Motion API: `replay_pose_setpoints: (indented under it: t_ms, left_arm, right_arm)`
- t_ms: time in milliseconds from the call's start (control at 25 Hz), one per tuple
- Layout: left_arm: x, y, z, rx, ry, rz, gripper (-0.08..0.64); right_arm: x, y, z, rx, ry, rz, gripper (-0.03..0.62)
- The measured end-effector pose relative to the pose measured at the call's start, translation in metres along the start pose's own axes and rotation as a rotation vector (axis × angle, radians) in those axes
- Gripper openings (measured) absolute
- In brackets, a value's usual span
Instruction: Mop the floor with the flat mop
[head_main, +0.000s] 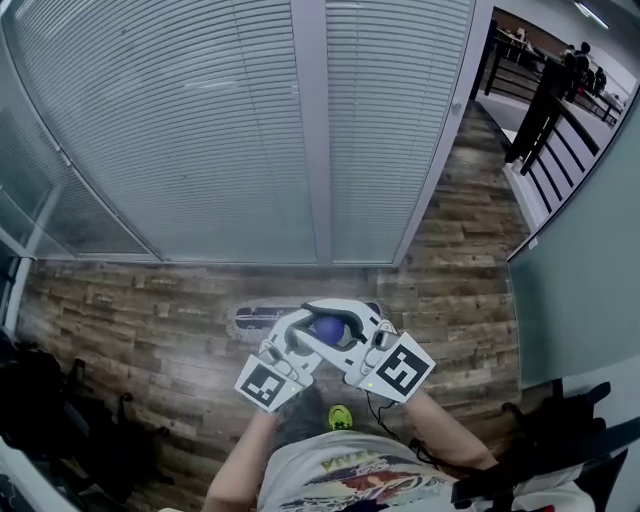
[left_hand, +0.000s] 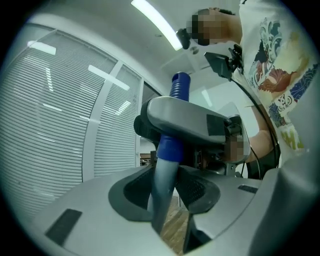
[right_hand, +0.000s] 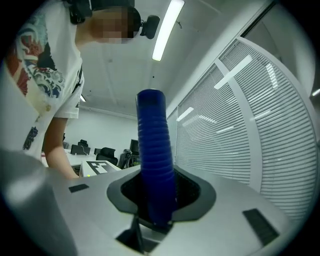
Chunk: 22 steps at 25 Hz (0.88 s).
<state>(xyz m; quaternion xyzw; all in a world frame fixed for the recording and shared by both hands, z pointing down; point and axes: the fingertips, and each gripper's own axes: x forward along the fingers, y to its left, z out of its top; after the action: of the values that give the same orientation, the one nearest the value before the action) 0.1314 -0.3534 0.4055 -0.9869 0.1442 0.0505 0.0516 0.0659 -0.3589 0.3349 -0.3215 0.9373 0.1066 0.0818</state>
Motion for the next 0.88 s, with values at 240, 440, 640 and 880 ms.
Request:
replay_pose_setpoints:
  t_ms: [240, 440, 640, 880]
  left_arm:
    - [-0.008, -0.015, -0.009, 0.002, 0.044, -0.008, 0.121]
    - [-0.001, 0.000, -0.011, -0.020, 0.055, 0.021, 0.121]
    - [-0.003, -0.010, -0.010, -0.041, 0.061, -0.009, 0.123]
    - [-0.041, -0.075, -0.023, -0.047, 0.117, -0.059, 0.128]
  right_arm:
    - [-0.011, 0.015, -0.006, 0.059, 0.010, 0.008, 0.127]
    - [-0.004, 0.001, -0.010, 0.055, 0.014, 0.035, 0.127]
    - [-0.009, 0.008, -0.005, 0.040, 0.001, 0.015, 0.127]
    - [-0.041, 0.077, -0.006, 0.035, 0.005, -0.027, 0.127]
